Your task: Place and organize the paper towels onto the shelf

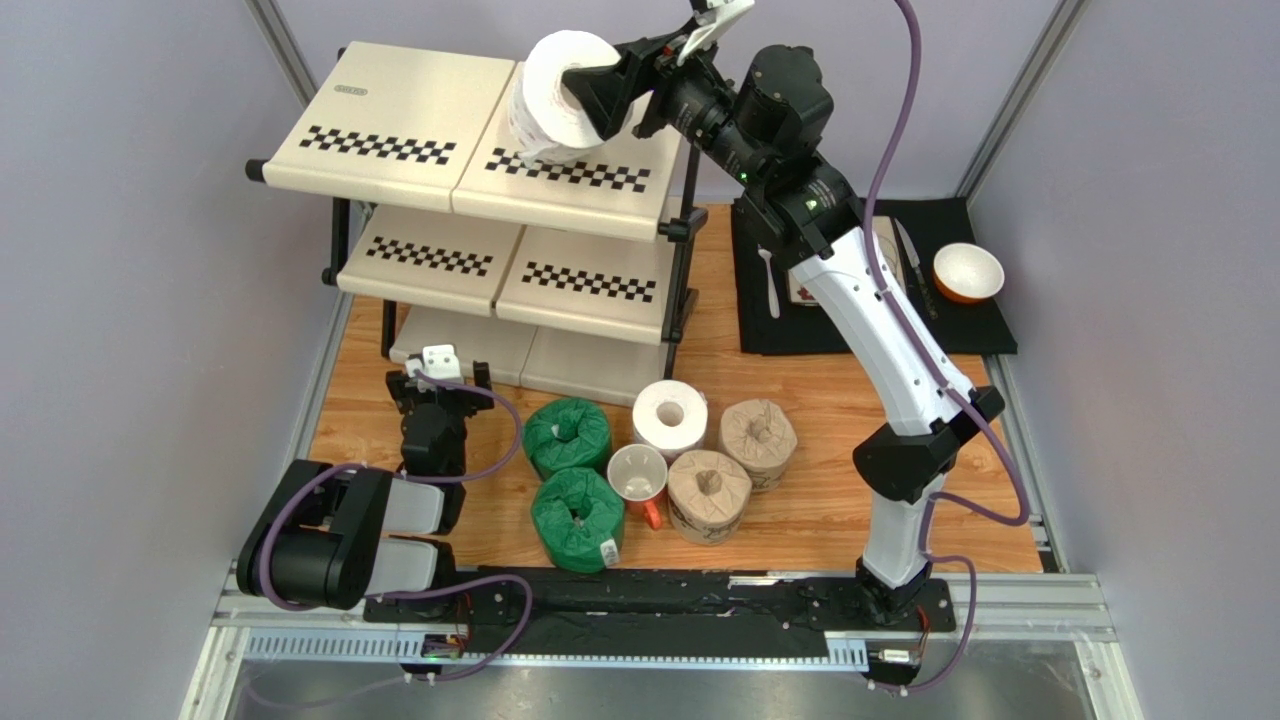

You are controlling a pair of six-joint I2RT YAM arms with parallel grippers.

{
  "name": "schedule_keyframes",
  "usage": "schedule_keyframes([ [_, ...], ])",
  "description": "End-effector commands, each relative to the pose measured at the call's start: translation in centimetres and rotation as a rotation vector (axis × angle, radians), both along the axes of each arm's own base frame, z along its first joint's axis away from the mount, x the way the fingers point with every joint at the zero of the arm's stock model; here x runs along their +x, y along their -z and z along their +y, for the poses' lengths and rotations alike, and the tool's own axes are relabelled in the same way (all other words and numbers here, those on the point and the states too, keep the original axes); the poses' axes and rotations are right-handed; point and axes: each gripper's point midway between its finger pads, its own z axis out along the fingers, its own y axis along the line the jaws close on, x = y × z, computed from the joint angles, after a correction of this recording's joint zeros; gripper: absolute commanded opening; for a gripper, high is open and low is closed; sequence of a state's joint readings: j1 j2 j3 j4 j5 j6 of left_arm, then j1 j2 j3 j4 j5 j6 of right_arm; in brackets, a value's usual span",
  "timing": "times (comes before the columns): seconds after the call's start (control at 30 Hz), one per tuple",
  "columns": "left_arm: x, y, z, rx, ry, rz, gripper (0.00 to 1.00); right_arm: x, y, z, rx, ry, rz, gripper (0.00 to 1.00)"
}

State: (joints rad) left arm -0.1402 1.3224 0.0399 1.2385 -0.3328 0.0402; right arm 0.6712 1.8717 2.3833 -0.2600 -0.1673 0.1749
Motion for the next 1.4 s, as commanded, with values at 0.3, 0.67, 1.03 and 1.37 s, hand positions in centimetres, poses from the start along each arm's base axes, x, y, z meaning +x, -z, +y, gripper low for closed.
schedule_keyframes([
  [0.3,-7.3,7.2,1.0,0.023,0.002,0.204,0.99,-2.0,-4.1,0.5,0.137,-0.094,-0.08,0.77],
  [0.67,-7.3,7.2,1.0,0.023,0.002,0.204,0.99,-1.9,-4.2,0.7,0.144,-0.098,-0.074,0.78],
  [1.03,-7.3,7.2,1.0,0.023,0.002,0.204,0.99,-7.6,-1.3,-7.7,0.105,0.076,-0.014,0.78],
  [1.37,-7.4,7.1,1.5,0.014,-0.029,0.195,0.99,-13.1,14.4,-17.0,0.051,0.299,0.286,0.77],
])
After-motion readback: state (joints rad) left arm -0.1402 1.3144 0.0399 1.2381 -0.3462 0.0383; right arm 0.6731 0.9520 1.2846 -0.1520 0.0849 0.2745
